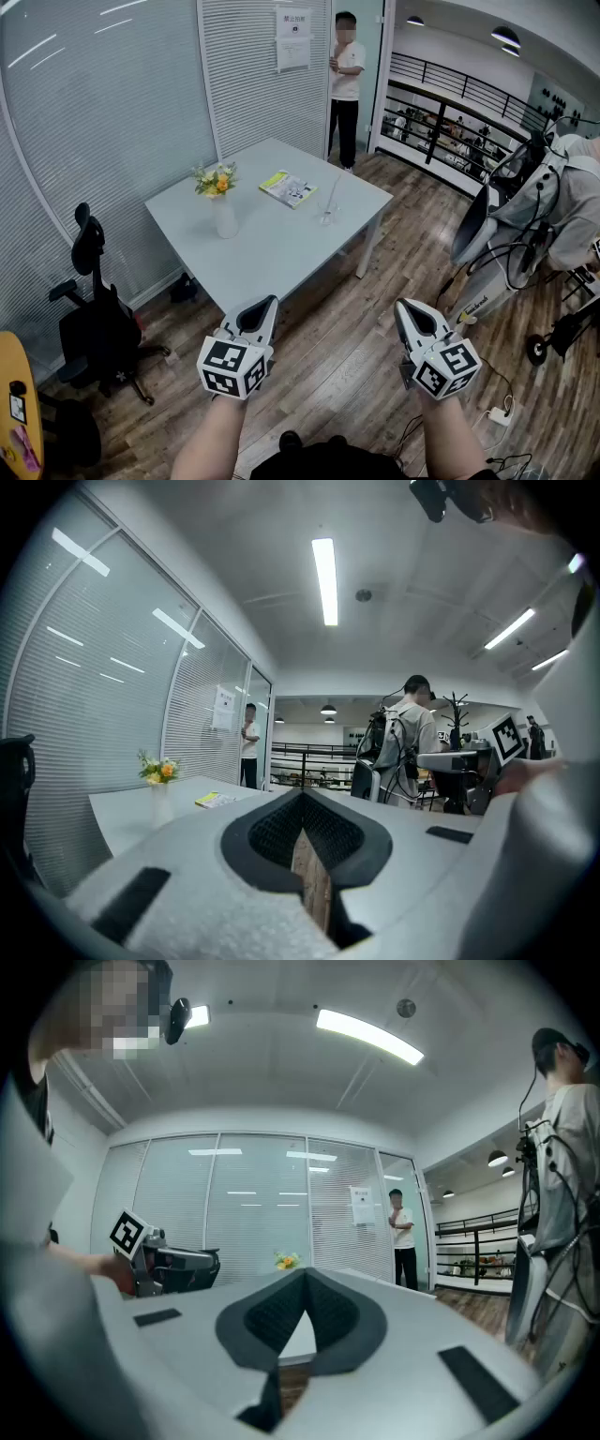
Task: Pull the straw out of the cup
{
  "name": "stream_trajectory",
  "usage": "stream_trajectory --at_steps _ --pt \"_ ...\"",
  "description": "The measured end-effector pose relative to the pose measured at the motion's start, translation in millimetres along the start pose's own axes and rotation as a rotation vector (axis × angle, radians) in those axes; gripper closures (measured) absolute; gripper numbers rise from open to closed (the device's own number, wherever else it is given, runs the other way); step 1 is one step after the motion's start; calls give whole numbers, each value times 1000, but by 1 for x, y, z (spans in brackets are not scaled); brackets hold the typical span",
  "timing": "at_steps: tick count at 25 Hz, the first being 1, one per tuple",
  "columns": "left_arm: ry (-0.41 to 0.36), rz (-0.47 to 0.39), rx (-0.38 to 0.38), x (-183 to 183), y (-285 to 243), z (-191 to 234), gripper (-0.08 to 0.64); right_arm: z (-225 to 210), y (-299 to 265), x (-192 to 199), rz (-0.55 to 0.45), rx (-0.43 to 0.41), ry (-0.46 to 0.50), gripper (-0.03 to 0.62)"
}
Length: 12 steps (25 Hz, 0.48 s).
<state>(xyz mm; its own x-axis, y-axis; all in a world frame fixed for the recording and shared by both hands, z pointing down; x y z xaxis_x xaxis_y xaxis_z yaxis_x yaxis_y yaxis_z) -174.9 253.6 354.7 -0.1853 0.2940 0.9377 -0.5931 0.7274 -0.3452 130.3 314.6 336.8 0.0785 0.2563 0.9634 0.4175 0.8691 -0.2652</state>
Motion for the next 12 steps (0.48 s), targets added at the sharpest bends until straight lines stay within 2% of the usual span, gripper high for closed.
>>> stream_trajectory --at_steps 6,12 --pt "4 1 0 2 1 3 551 4 -1 0 7 3 5 591" --pt "7 6 9 7 1 19 551 9 -6 -5 -4 73 25 591"
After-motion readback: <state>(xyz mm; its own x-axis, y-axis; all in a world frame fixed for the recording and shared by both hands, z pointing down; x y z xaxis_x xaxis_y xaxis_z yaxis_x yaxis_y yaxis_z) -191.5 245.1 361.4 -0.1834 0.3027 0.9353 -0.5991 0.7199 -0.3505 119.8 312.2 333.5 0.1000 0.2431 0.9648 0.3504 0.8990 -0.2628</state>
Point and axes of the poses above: the fingertips, and each gripper's own axes: y backward along the fingers, z to its left, x out of its underside, the point moved 7 cm from there along y, backward along the fingers, and after that the axes turned 15 degrees about z, right-handed, at the moved point
